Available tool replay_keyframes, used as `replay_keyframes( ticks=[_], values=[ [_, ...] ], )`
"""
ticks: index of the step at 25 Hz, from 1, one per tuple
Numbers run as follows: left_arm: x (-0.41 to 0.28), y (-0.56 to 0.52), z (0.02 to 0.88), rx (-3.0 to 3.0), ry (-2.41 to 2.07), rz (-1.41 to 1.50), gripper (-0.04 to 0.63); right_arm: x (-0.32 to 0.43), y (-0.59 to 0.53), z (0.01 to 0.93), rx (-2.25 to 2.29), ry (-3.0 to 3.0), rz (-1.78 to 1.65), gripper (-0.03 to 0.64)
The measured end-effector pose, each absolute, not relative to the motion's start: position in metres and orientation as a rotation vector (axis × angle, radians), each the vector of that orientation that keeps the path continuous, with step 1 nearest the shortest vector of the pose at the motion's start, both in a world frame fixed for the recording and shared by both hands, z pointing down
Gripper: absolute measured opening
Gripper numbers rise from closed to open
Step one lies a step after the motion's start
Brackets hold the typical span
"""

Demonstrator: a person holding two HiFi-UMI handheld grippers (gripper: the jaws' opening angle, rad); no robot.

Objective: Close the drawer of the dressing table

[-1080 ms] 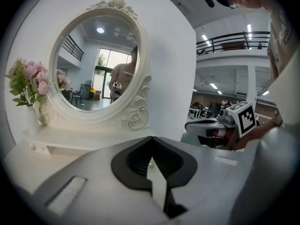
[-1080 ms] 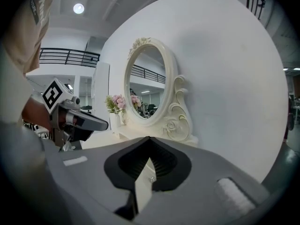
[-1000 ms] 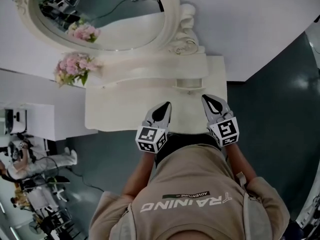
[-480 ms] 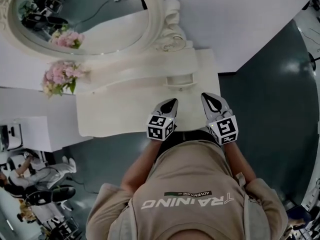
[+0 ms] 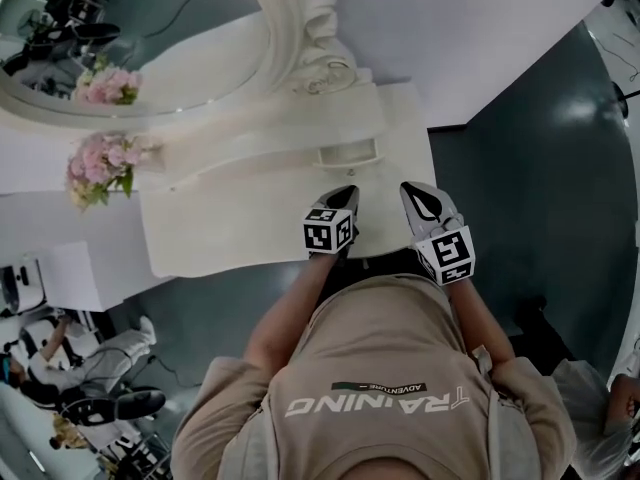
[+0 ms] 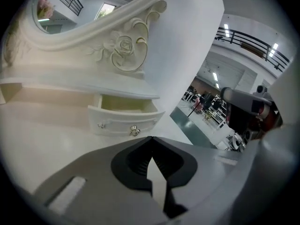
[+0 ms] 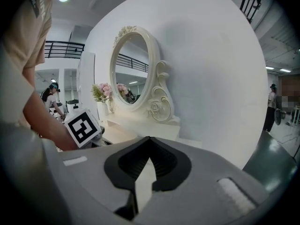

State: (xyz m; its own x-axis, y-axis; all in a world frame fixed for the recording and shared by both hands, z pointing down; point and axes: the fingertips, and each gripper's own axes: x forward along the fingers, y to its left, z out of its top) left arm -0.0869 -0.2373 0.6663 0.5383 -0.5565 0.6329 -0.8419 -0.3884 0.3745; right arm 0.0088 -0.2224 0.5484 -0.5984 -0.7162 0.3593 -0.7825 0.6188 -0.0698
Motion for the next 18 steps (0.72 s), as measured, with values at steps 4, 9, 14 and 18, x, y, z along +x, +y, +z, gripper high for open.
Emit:
replay_keyframes(
  ticks=[4,9,14,18],
  values=[
    [-0.087,-0.246,0.691,2.032,-1.122,0.579,0.017,0.012,-0.224,0.560,1.200,-2.539,0.346,0.002],
    [-0.088,-0.251,0.709,1.965,-1.116,0.587,0.017,0.017,-0.226,0.568,1.189,-2.526,0.374,0.002],
    [-0.088,-0.258,0.710,1.940,-1.130,0.575,0.017,0.021,-0.234,0.569,1.170,-2.522,0.370,0.002],
    [-0.090,-0.262,0.711,1.923,-1.142,0.571,0.017,0.021,-0.237,0.572,1.156,-2.522,0.381,0.002]
  ],
)
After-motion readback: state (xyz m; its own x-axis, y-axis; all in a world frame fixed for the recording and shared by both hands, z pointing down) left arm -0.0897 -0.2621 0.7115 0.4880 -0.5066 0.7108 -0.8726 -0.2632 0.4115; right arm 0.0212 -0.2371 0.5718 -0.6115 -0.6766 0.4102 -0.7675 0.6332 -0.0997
